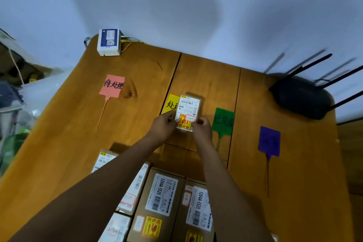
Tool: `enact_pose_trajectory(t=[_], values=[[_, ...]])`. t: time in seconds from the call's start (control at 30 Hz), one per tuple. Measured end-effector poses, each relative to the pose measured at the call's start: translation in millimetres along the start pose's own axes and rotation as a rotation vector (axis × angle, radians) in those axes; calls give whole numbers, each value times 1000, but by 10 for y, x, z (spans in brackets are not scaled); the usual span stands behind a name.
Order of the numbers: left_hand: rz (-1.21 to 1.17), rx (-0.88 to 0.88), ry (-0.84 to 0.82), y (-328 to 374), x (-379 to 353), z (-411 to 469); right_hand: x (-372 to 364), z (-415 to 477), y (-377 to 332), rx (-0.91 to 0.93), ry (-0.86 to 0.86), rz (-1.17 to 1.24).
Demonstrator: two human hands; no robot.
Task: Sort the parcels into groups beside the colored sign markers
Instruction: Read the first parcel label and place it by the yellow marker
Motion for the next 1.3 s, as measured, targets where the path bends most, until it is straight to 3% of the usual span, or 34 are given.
enact_pose_trajectory(t=[0.23, 0.5, 1.1, 1.3], values=[[77, 5, -118, 53, 62, -228, -7, -289, -97, 29, -7, -65], [107, -76, -92, 48, -239, -247, 144, -290, 52, 77, 90, -31], [7, -38, -98, -90, -244, -280, 78, -376, 267, 169, 185, 20], [154, -17, 88, -59, -161, -432, 125, -628, 366, 110, 292, -33]])
Point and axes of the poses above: each hand's wrist, its own z-axis towards the middle knuckle, its own x-axis out of the back of the hand, y = z × x, the point moved 1 cm from there along z, towards the middle knuckle, and after that the axes turned 14 degrees about -z, right-handed, at the moved point
